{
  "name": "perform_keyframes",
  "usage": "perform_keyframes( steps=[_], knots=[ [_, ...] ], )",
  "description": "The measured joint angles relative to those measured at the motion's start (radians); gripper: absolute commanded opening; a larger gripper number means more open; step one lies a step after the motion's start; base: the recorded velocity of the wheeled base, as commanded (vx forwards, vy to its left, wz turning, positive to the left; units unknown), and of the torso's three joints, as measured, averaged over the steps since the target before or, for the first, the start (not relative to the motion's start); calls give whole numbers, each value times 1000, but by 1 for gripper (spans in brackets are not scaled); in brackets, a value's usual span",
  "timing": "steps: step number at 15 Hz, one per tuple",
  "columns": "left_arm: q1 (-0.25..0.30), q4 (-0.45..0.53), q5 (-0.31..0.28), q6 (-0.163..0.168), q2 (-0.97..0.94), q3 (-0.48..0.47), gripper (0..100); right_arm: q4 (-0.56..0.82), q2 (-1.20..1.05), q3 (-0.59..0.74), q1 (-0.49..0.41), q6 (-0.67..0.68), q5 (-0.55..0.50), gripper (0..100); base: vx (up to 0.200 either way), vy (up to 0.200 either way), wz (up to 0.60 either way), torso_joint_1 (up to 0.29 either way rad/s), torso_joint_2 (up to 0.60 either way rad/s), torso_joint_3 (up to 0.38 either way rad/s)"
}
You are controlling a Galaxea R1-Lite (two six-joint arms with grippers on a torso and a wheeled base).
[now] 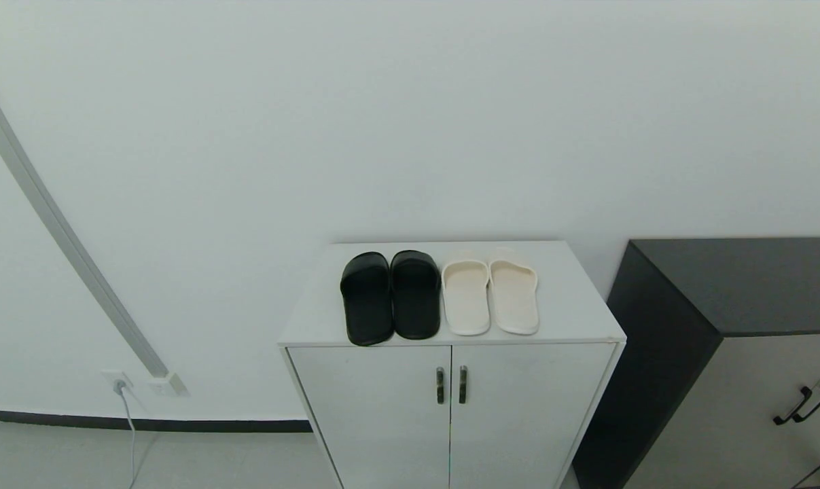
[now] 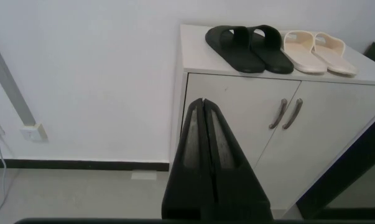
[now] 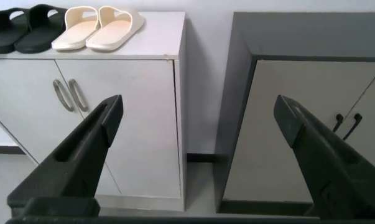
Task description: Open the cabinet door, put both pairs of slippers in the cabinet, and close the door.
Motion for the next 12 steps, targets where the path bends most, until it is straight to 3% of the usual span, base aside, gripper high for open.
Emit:
perform_keyframes(
  steps=[7,12],
  knots=[
    [0,0,0,-1,0,0,0,44,191,-191,5,107,109,100,0,0,0,0,0,0],
    [0,0,-2,0,0,0,0,-163,522,-210,32,98,149,100,0,0,0,0,0,0]
  ],
)
